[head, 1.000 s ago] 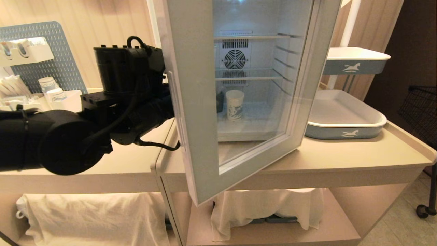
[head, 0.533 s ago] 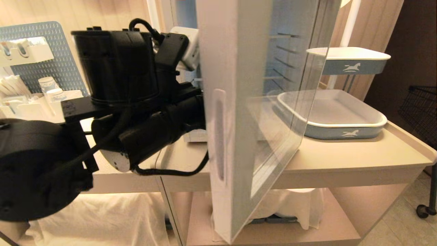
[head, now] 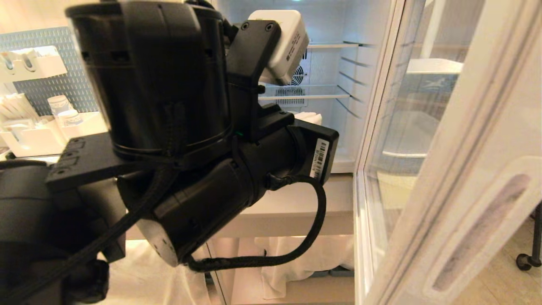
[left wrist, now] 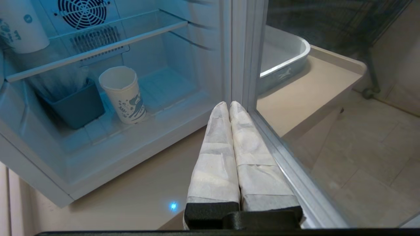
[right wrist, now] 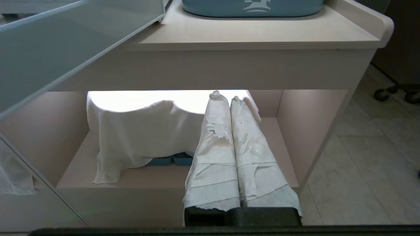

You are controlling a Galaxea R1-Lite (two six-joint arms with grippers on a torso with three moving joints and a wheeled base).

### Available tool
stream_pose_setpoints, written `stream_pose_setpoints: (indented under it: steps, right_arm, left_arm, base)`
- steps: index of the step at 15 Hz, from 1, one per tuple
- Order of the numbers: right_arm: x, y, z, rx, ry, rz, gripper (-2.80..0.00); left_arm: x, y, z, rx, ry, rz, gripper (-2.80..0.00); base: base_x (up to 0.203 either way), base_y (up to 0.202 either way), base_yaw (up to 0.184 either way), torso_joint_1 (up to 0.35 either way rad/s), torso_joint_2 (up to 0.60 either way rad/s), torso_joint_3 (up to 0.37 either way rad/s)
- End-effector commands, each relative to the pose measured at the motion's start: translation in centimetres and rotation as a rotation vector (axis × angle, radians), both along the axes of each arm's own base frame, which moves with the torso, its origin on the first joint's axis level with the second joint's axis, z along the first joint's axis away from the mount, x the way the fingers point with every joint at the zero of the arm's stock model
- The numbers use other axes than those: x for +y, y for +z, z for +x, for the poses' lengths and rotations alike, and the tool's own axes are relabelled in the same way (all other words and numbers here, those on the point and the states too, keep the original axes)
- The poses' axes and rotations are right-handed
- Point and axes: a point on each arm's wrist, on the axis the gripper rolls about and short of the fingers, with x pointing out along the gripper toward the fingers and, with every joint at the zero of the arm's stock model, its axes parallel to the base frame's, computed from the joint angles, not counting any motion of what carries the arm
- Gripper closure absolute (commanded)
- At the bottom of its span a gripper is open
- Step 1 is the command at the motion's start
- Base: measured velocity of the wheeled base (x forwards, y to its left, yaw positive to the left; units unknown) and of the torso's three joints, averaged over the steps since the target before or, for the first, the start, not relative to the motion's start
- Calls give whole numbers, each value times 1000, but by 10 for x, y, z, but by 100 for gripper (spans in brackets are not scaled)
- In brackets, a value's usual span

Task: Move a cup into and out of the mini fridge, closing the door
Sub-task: Open the freezer door

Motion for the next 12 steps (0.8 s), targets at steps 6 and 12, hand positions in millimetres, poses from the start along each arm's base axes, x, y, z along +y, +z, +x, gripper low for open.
stream_pose_setpoints:
  steps: [6, 12]
  right_arm:
    - [0, 0, 0, 1, 0, -1, 0]
    - [0, 0, 0, 1, 1, -1, 0]
  left_arm:
    - [-28, -1, -12, 0, -76, -8, 0]
    - [-72, -23, -43, 28, -214, 38, 0]
  base:
    - [0, 0, 0, 0, 0, 0]
    - [0, 0, 0, 0, 0, 0]
